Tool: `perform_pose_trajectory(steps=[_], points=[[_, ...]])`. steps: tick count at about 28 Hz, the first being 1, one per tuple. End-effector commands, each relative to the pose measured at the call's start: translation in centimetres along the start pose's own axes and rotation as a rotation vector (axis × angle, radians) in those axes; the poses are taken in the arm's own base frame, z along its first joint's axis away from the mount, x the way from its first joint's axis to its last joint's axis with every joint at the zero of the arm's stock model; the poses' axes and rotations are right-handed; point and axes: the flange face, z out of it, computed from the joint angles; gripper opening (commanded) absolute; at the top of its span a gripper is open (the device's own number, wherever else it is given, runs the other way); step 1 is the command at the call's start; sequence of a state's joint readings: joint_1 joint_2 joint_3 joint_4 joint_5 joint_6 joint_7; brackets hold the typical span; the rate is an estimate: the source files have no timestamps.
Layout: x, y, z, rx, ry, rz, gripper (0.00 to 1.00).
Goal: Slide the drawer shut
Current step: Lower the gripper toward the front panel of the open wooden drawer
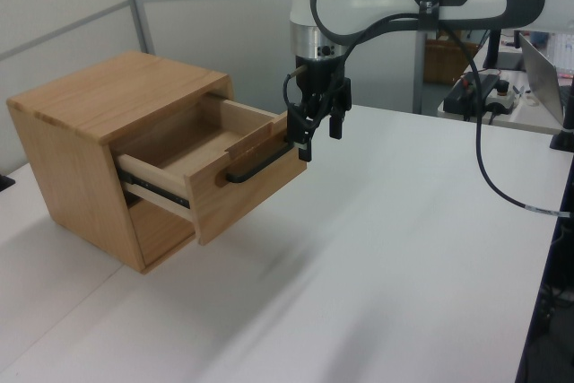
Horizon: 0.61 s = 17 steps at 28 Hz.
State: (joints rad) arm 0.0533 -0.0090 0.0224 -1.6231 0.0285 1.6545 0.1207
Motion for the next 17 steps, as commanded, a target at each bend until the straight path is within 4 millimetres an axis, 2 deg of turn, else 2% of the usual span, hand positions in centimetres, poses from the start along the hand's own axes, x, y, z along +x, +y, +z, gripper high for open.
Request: perform_pose_trajectory(steps=[1,2,3,4,5,6,8,9,11,12,14,17], points=[[0.4,-0.1,1.5,0.025,-0.004,-0.022,1.00],[0.6,-0.1,1.8,0.023,-0.006,-0.023,0.98],[0.7,-0.1,1.9,0.023,-0.004,-0.022,0.92],[0.8,-0.1,1.9,0.024,0.000,-0.022,0.83],[1.0,-0.2,2.0,0.025,0.012,-0.022,0.67],[1.1,-0.2,1.9,0.026,0.017,-0.020,0.58],[1.2,-0.2,2.0,0.026,0.021,-0.011,0.49],[1.3,-0.3,2.2,0.028,0.020,-0.009,0.41],[1.7,-0.3,2.8,0.028,0.018,-0.008,0.18],[1.8,-0.3,2.9,0.026,0.018,-0.009,0.10],[2.0,-0.4,3.3,0.026,0.015,-0.019,0.00],[2.3,-0.4,3.9,0.024,0.008,-0.023,0.00]])
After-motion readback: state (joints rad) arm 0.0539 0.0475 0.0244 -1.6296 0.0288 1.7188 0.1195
